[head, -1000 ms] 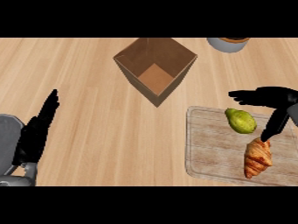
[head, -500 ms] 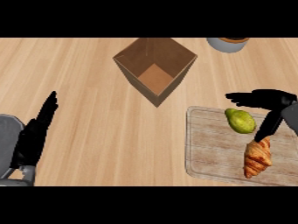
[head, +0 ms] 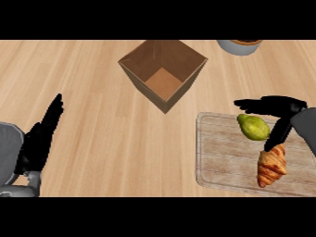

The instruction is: Pick the pear from the cutting board and place it in the cardboard box

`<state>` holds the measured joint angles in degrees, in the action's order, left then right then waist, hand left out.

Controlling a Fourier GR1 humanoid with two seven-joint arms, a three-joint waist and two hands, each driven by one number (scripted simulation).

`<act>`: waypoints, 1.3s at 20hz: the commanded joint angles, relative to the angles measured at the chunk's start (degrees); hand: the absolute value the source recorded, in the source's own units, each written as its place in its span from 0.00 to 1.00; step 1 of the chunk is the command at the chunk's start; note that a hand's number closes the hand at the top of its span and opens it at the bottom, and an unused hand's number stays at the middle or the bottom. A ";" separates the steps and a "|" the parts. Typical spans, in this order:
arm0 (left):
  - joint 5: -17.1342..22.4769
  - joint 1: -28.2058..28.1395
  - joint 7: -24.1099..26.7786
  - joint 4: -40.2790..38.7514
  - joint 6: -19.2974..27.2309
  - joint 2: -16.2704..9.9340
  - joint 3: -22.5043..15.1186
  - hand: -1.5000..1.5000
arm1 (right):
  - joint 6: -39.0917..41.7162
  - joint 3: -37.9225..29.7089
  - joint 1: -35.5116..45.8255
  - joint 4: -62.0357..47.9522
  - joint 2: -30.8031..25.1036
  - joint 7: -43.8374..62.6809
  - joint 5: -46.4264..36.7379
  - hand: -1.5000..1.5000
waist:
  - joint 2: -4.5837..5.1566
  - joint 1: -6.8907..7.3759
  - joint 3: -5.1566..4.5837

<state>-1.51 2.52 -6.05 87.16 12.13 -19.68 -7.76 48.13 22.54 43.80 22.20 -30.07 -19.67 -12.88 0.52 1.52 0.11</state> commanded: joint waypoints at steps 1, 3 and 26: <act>-0.34 -1.09 0.71 0.37 -0.83 -0.13 0.08 0.50 | 3.87 1.20 -2.34 -2.13 0.31 -10.26 -1.98 0.00 | 0.22 0.45 0.06; 0.44 0.51 2.87 -3.29 -1.65 -0.03 1.87 0.50 | 6.18 1.08 1.02 -1.65 1.16 -7.42 -1.85 0.00 | 0.03 -0.15 -0.04; -1.10 -3.44 1.42 0.83 -2.19 1.05 2.53 0.50 | -46.92 3.67 4.04 -0.12 -2.47 1.96 -16.13 1.00 | -0.72 -0.51 -0.16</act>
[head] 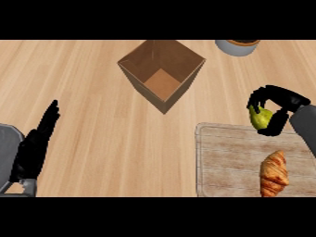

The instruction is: Pick the pear from the cutting board and place it in the cardboard box

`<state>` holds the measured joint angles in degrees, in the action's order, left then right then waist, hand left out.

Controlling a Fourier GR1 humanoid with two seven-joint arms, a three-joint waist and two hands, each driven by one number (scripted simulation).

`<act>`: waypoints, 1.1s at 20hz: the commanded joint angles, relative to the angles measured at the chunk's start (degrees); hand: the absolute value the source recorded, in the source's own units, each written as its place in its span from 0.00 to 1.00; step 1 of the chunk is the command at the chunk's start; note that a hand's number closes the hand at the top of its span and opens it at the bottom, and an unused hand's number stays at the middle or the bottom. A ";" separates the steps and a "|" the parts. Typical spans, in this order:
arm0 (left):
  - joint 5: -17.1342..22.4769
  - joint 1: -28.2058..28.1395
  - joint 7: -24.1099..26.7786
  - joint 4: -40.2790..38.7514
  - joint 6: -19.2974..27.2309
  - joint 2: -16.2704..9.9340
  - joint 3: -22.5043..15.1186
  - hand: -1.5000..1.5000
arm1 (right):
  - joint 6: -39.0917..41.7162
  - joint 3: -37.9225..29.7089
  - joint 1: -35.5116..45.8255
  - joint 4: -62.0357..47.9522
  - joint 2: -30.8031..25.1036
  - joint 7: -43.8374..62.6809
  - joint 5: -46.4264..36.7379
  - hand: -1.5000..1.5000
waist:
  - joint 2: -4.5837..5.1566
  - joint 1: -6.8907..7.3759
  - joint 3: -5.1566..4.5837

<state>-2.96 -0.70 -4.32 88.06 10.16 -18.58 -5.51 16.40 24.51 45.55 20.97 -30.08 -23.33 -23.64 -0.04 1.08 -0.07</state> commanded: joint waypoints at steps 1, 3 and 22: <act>0.47 0.75 -0.38 -0.06 -0.50 -0.67 0.89 0.50 | -18.17 1.82 3.06 1.55 -1.67 7.92 -6.23 1.00 | -0.15 -0.34 0.03; -0.14 -0.18 -0.28 -0.44 0.06 0.17 0.27 0.50 | -25.59 2.43 1.15 2.33 0.48 9.30 -8.21 1.00 | 0.06 -0.51 0.10; -1.87 -2.02 -0.91 1.30 0.01 0.87 2.03 0.50 | -16.90 -11.93 -1.20 35.19 -1.37 6.37 8.21 1.00 | -0.52 -2.11 0.03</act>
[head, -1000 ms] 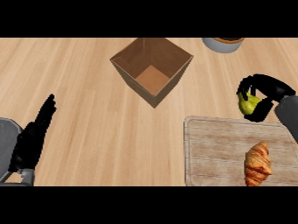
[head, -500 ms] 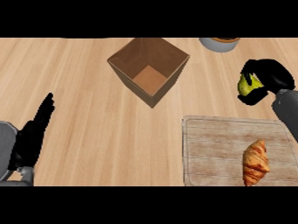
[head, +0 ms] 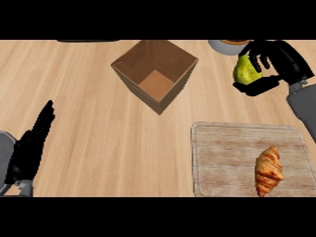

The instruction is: Pick the pear from the cutting board and place it in the cardboard box

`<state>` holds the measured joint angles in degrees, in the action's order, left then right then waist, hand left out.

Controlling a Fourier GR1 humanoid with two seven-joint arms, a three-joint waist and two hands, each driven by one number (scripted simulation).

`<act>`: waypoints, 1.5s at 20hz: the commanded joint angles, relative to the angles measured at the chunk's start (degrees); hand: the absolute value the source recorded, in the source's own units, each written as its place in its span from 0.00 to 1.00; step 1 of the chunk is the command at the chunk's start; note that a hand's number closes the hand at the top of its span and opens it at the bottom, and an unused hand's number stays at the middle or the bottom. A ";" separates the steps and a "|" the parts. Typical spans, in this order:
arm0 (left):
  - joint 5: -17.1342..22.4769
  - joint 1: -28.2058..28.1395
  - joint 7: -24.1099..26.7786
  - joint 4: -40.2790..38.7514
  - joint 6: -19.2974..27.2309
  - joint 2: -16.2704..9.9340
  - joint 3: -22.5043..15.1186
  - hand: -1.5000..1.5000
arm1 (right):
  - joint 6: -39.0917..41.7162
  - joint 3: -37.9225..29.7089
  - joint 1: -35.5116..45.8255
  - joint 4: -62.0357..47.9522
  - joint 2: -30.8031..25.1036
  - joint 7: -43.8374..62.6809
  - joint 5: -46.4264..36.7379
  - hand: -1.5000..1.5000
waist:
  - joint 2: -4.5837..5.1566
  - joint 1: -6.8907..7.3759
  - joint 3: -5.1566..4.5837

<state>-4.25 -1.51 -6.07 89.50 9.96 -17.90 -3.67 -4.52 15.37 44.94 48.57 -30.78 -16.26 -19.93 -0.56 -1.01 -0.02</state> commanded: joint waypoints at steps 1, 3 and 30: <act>1.03 2.86 1.28 -3.27 -1.47 -0.64 1.89 0.50 | 5.44 -2.38 2.50 9.16 1.28 2.94 4.76 1.00 | 0.12 -0.11 -0.07; 1.46 0.17 -0.21 1.67 -2.48 -1.26 1.77 0.50 | 7.05 -3.47 0.56 13.47 0.13 4.01 5.64 1.00 | 0.18 0.66 0.00; -2.10 2.75 2.00 -1.32 -4.47 2.32 1.33 0.50 | -2.60 -3.76 28.23 -26.75 28.33 18.17 -10.92 1.00 | 1.61 4.23 -0.03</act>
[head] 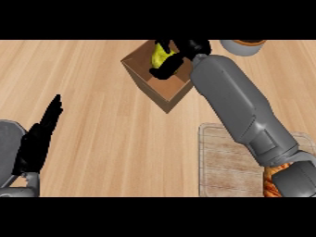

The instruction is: Pick the pear from the cutting board and place it in the cardboard box

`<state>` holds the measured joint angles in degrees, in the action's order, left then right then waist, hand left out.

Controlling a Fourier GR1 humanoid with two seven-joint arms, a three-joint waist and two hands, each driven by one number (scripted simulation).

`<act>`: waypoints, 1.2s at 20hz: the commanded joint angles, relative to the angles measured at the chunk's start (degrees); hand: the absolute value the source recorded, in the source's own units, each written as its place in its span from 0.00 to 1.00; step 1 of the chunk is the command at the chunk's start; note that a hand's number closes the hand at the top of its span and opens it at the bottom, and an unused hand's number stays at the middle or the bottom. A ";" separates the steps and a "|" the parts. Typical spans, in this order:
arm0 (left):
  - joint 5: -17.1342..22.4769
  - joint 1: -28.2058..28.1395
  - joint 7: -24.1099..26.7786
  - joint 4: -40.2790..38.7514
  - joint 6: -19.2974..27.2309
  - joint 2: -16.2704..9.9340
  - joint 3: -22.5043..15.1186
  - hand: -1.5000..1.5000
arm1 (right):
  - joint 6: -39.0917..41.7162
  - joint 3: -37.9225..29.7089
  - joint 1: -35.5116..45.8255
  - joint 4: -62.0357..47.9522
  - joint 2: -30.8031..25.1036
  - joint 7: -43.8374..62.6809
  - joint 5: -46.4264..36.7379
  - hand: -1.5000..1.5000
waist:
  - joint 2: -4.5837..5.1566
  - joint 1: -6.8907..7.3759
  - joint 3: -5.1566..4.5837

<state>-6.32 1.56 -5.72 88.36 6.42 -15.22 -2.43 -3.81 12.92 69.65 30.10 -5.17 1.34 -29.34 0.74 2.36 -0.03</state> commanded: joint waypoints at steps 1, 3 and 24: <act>-0.13 2.80 -0.80 -1.19 -0.43 -0.25 0.68 0.50 | -6.00 -1.25 -0.64 -8.87 4.54 -1.31 -1.33 1.00 | 0.36 0.33 0.01; 1.05 4.01 -1.47 -2.80 -1.47 -0.70 1.93 0.50 | -3.29 -3.65 3.30 -12.14 4.30 -0.44 0.20 0.00 | 0.41 0.37 0.00; -0.37 2.65 0.15 -1.74 -1.04 0.21 1.98 0.50 | -10.19 -29.28 2.23 -11.76 -3.35 -17.53 23.53 0.00 | 0.40 0.21 0.07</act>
<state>-7.65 3.41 -5.71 87.38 6.22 -13.93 -2.16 -15.28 -11.72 71.71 18.48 -5.54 -14.38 -9.84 1.28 2.91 0.06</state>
